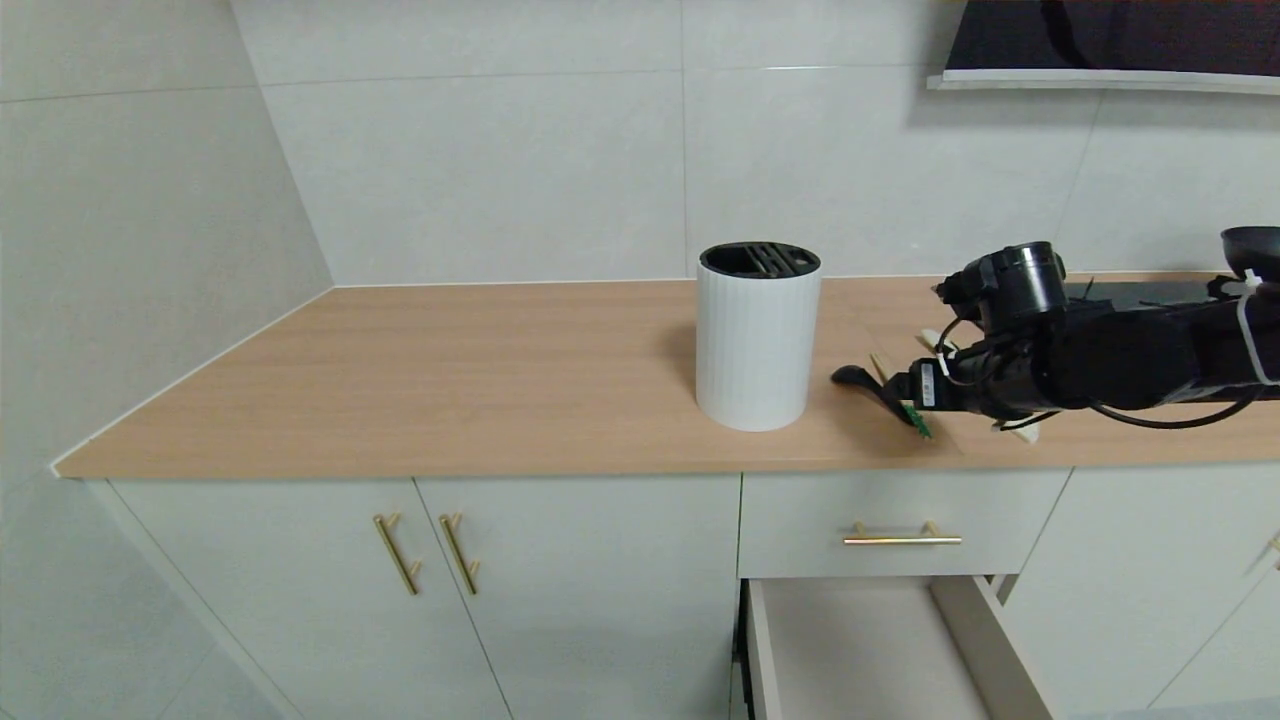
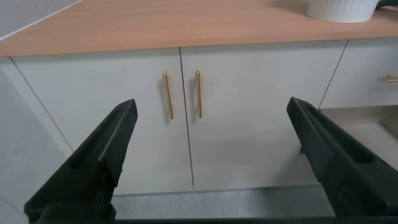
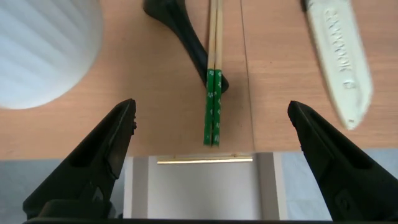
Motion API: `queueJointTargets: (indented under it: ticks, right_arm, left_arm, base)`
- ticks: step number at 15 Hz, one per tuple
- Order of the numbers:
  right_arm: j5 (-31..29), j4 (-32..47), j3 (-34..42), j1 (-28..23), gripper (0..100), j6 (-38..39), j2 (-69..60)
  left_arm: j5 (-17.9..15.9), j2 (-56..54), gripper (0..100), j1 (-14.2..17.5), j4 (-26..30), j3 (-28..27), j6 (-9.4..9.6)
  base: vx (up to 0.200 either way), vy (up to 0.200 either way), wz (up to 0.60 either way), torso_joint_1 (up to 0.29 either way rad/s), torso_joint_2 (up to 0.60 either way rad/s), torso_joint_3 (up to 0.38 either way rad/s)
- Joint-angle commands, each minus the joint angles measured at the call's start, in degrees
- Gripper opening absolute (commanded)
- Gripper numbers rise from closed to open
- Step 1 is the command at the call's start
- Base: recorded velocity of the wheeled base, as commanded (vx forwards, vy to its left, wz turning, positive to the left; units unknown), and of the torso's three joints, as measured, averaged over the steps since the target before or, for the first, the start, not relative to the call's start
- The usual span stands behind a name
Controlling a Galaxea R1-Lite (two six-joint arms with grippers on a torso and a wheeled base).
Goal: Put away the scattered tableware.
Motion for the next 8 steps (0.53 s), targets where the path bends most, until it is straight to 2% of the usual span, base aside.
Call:
queueJointTargets:
  ticks: [1,8]
  right_arm:
    - [-0.3,-0.2,-0.4,0.0,100,0.1,2.3]
    - [-1.7,-0.3,-3.4,-0.7,100,0.8,8.1]
  left_arm:
    - [0.0,0.0,100,0.0,0.0,0.0,-0.01]
    - [0.0,0.0,100,0.0,0.0,0.0,-0.01]
  base:
    - [0.000,0.000,0.00,0.000,0.00,0.000]
    - [0.000,0.000,0.00,0.000,0.00,0.000]
